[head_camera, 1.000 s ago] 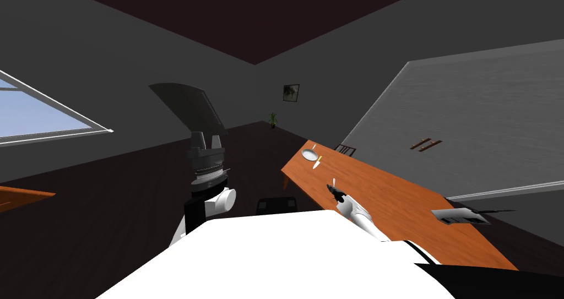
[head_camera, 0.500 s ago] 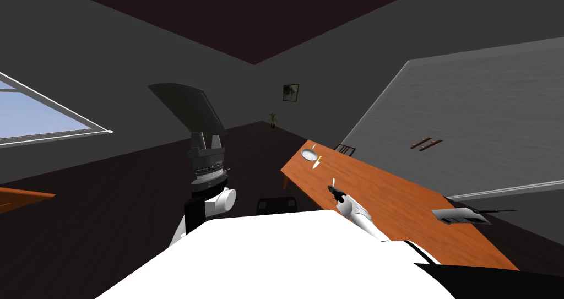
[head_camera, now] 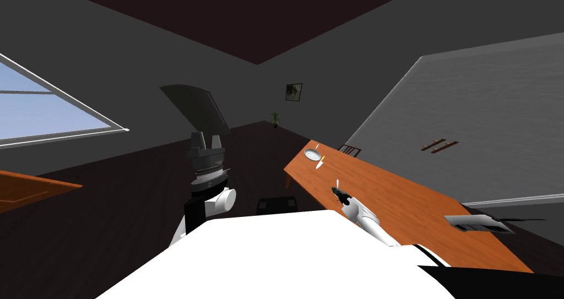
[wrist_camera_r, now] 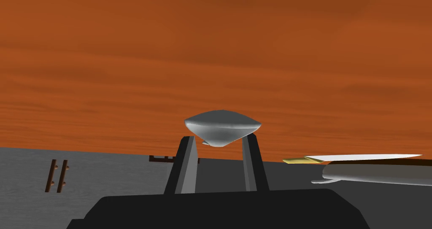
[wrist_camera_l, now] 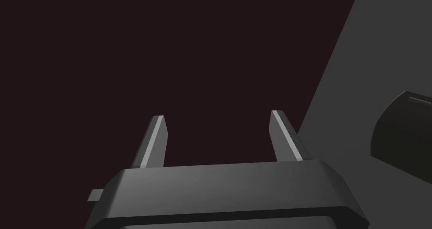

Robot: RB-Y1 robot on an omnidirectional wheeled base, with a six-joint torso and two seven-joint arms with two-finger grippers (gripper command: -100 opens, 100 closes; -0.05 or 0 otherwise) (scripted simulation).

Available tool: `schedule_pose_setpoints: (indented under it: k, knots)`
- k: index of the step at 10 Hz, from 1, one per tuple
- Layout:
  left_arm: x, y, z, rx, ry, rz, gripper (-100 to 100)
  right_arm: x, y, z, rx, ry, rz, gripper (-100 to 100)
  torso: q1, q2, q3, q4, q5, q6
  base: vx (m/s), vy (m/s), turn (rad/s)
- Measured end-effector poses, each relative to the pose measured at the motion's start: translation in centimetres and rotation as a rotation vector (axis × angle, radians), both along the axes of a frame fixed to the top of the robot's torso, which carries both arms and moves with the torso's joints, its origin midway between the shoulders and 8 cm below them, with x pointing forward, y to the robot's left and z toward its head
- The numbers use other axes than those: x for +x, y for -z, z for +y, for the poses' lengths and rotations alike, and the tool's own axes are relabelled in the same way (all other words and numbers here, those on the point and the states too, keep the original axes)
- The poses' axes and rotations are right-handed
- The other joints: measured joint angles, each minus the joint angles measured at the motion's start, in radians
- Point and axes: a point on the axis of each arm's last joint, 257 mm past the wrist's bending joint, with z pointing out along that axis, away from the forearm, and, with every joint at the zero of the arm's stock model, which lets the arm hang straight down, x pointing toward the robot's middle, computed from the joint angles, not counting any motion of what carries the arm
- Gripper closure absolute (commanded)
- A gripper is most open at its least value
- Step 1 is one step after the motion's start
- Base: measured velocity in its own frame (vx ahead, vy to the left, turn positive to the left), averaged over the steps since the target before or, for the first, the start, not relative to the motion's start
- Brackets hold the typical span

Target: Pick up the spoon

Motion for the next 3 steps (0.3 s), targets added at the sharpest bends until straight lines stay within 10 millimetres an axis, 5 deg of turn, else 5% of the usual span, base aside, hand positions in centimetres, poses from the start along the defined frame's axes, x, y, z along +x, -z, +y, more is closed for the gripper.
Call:
schedule_pose_setpoints:
  k: [2,3]
  knots:
    - [0.00,0.00,0.00,0.000,0.000,0.000,0,-0.56,-0.56,-0.93,0.002,0.008,-0.002,100,-0.002,-0.002,-0.001,0.000,0.000,0.000,-0.005,0.041,0.027]
    - [0.00,0.00,0.00,0.000,0.000,0.000,0,-0.54,-0.60,-0.95,0.003,0.010,-0.003,0,-0.005,-0.002,-0.001,0.000,-0.001,0.000,-0.001,0.006,-0.001]
